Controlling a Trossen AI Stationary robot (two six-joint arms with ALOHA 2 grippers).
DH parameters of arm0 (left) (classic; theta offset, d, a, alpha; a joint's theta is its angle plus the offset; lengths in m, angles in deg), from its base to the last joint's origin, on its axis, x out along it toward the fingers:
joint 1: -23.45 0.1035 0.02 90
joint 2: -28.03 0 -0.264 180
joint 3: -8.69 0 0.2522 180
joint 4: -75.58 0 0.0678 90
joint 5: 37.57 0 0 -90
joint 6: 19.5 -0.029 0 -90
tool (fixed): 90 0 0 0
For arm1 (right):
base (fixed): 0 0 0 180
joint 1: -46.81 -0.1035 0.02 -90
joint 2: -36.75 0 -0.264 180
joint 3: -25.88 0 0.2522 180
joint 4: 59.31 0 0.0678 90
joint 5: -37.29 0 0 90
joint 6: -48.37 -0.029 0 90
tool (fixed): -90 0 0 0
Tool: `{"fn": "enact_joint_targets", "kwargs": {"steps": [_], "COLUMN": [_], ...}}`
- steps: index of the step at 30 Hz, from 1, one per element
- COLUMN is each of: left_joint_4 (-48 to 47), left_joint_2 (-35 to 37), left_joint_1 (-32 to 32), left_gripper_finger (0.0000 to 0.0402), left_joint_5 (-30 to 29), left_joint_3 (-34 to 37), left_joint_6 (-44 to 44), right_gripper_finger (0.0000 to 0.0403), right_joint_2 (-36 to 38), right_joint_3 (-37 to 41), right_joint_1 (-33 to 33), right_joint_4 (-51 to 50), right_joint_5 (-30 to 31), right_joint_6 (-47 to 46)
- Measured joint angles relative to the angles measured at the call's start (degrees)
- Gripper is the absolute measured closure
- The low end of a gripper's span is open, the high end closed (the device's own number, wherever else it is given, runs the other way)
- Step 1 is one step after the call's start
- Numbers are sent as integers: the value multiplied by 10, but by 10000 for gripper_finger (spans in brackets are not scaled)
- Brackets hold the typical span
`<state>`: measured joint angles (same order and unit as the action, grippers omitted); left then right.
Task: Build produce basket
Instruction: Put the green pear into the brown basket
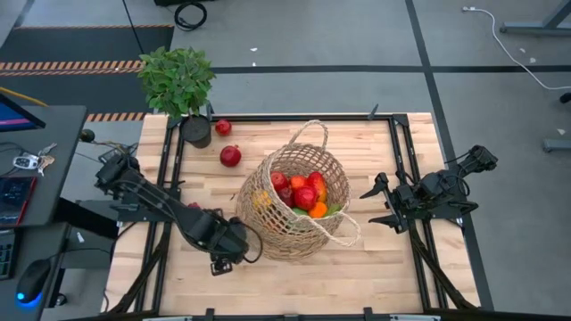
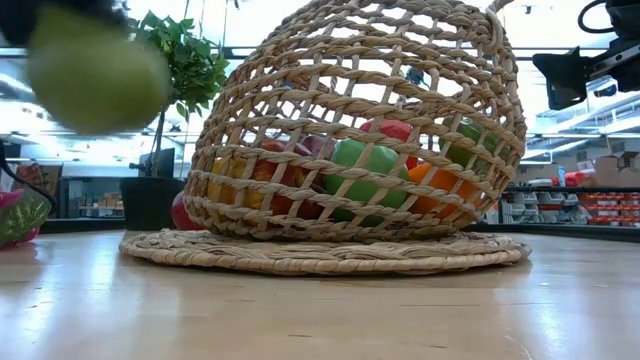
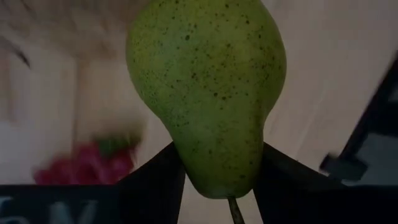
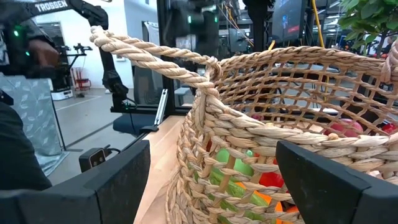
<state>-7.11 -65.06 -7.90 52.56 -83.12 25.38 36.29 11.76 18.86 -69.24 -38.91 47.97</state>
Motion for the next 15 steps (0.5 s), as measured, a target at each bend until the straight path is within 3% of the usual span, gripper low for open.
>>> {"fn": "enact_joint_targets", "kwargs": {"steps": [6,15], "left_joint_4": [-4,-25], "left_joint_2": [27,70], "left_joint_1": [7,68], "left_gripper_finger": [243,243], "left_joint_5": [-91,-206], "left_joint_3": [-96,-244], "left_joint_6": [-48,-81], "right_gripper_finger": [53,53], "right_joint_2": [0,0], "right_joint_3": [0,0], "right_joint_1": [0,0], "right_joint_4": [4,6], "right_joint_5": [0,0], "right_joint_6": [0,0]}}
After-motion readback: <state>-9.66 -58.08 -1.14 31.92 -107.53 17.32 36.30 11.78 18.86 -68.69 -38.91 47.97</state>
